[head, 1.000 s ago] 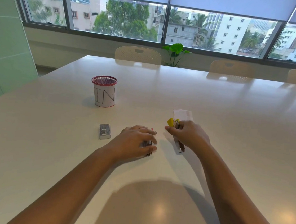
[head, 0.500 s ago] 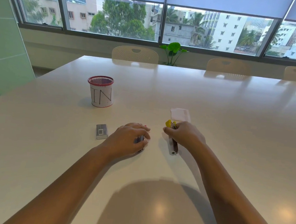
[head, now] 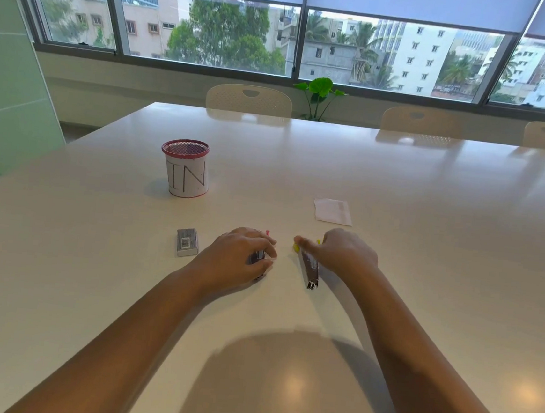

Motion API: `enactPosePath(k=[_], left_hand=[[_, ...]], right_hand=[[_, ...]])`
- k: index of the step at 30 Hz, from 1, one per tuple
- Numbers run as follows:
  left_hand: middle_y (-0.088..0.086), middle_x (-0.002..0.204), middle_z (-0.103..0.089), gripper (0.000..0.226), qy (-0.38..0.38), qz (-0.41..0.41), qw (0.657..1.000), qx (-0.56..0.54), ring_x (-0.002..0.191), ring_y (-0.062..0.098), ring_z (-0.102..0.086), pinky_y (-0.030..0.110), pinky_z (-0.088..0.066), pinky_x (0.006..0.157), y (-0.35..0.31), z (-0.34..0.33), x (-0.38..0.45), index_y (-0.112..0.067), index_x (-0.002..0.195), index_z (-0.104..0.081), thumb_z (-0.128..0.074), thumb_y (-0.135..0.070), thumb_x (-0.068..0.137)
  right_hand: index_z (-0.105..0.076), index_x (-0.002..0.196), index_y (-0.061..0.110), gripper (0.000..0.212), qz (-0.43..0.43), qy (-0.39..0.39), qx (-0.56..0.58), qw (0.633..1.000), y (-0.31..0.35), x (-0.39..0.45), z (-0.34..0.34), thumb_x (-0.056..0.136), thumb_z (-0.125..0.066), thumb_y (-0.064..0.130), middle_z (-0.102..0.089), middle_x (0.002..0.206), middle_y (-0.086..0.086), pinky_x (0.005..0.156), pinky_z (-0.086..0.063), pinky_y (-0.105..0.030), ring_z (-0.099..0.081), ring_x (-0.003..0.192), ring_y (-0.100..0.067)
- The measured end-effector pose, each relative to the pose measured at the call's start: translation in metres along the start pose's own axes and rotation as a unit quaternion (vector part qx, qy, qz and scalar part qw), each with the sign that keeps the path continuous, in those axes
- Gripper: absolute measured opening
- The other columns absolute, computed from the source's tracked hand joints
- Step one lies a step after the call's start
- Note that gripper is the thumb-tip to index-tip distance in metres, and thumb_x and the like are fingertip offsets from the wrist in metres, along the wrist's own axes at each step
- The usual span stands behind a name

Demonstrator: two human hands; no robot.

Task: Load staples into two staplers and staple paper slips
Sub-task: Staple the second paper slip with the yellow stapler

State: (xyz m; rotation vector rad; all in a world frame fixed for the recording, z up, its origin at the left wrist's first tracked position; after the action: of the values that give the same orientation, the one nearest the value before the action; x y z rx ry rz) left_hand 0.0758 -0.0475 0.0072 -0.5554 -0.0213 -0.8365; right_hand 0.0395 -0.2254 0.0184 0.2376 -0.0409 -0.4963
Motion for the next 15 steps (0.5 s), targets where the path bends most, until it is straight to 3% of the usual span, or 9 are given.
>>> enactPosePath(k=[3, 5, 8, 11, 13, 15], left_hand=[[-0.007, 0.124, -0.060, 0.028, -0.024, -0.005, 1.000, -0.005, 0.122, 0.011, -0.045, 0.035, -0.036, 0.104, 0.000, 0.002, 0.000, -0.023, 0.105, -0.067, -0.052, -0.034, 0.084], [-0.008, 0.122, -0.061, 0.031, -0.042, -0.005, 0.999, -0.012, 0.121, 0.010, -0.046, 0.032, -0.036, 0.103, -0.001, 0.005, 0.000, -0.023, 0.102, -0.067, -0.049, -0.036, 0.081], [-0.007, 0.120, -0.061, 0.034, -0.061, -0.005, 0.998, -0.013, 0.119, 0.011, -0.047, 0.033, -0.037, 0.101, -0.004, 0.009, 0.000, -0.022, 0.100, -0.068, -0.045, -0.036, 0.079], [-0.007, 0.118, -0.063, 0.033, -0.074, -0.006, 0.997, -0.014, 0.117, 0.012, -0.048, 0.034, -0.039, 0.099, -0.004, 0.012, -0.001, -0.021, 0.098, -0.069, -0.046, -0.036, 0.080], [-0.008, 0.116, -0.063, 0.032, -0.077, -0.006, 0.997, -0.018, 0.116, 0.012, -0.049, 0.035, -0.039, 0.099, -0.003, 0.012, -0.002, -0.021, 0.096, -0.069, -0.046, -0.036, 0.080], [-0.007, 0.116, -0.063, 0.032, -0.083, -0.002, 0.996, -0.018, 0.115, 0.012, -0.049, 0.034, -0.039, 0.099, -0.003, 0.012, -0.001, -0.021, 0.096, -0.069, -0.046, -0.037, 0.080]], right_hand=[[-0.058, 0.098, 0.013, 0.051, 0.009, -0.119, 0.086, 0.989, -0.010, 0.007, 0.012, 0.088, -0.041, 0.061, -0.063, 0.101, -0.008, 0.068, -0.037, -0.030, -0.058, 0.095, -0.028], [-0.054, 0.109, 0.015, 0.039, 0.033, -0.154, 0.144, 0.977, -0.016, 0.014, 0.010, 0.091, -0.046, 0.049, -0.059, 0.116, -0.008, 0.078, -0.039, -0.034, -0.052, 0.109, -0.029], [-0.036, 0.138, 0.026, 0.048, 0.079, -0.081, 0.107, 0.988, -0.018, 0.026, -0.011, 0.094, -0.043, 0.044, -0.037, 0.147, -0.002, 0.102, -0.029, -0.040, -0.033, 0.133, -0.026], [-0.015, 0.147, 0.034, 0.056, 0.101, -0.028, 0.075, 0.992, -0.016, 0.036, -0.022, 0.096, -0.035, 0.045, -0.013, 0.157, 0.007, 0.113, -0.011, -0.044, -0.012, 0.145, -0.018], [-0.013, 0.148, 0.033, 0.055, 0.096, -0.010, 0.063, 0.993, -0.017, 0.042, -0.026, 0.097, -0.030, 0.046, -0.011, 0.158, 0.007, 0.115, -0.006, -0.045, -0.008, 0.146, -0.017], [-0.021, 0.147, 0.029, 0.054, 0.087, -0.015, 0.065, 0.994, -0.017, 0.045, -0.027, 0.097, -0.032, 0.046, -0.022, 0.155, 0.002, 0.114, -0.008, -0.049, -0.016, 0.144, -0.019]])
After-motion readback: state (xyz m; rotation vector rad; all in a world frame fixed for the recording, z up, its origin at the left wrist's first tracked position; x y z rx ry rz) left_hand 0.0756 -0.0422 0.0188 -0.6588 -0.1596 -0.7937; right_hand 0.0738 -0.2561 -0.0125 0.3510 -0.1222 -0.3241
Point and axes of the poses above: each hand's wrist, its own x-axis towards the middle knuckle, its own z-axis out of the back of the hand, y = z × x, the point moved 6 cm from there along x, towards the middle knuckle
